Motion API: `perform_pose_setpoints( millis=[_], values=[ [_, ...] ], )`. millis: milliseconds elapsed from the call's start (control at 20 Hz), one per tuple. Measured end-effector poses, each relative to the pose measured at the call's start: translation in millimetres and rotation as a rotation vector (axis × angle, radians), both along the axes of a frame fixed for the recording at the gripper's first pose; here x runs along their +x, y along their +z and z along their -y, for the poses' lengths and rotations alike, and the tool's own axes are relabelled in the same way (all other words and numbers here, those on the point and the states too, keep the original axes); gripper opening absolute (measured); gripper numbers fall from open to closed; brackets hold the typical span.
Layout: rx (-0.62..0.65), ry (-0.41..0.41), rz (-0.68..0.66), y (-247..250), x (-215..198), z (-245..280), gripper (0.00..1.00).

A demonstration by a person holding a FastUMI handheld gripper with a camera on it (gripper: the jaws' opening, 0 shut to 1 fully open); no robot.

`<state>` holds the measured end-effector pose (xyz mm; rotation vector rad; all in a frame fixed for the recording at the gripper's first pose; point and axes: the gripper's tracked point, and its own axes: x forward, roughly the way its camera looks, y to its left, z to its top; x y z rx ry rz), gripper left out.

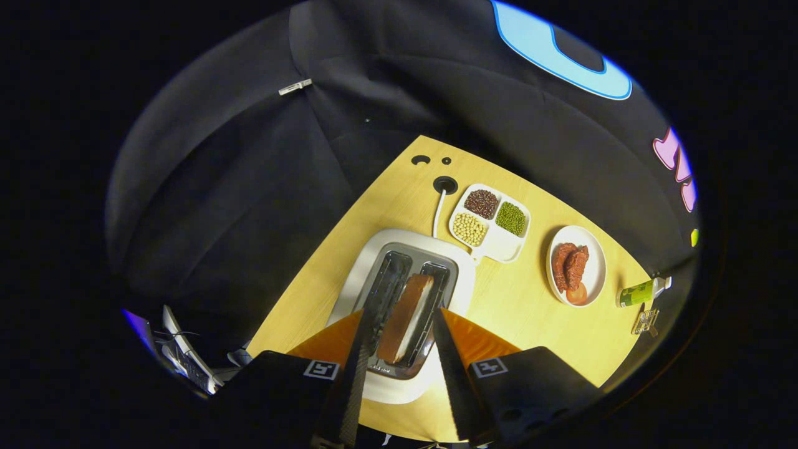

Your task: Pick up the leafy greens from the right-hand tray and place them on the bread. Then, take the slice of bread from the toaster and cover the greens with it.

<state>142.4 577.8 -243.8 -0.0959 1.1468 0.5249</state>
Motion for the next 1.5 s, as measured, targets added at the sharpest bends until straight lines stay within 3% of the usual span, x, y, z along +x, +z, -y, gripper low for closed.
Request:
perform_pose_setpoints(
  millis=[100, 250, 350, 1000, 1500],
  values=[
    [-0.013, -0.006, -0.017, -6.4, -0.5, 0.0, 0.54],
    [-0.023, -0.024, -0.018, -7.2, 2.0, 3.0, 0.23],
    [-0.006, -0.031, -0.018, -3.9, 3.8, 5.5, 0.15],
    [0.2, -0.076, 0.029, 79.8, 3.4, 45.8, 0.14],
    [0.357, -0.192, 0.032, 111.6, -36.6, 154.9, 0.14]
  ],
)
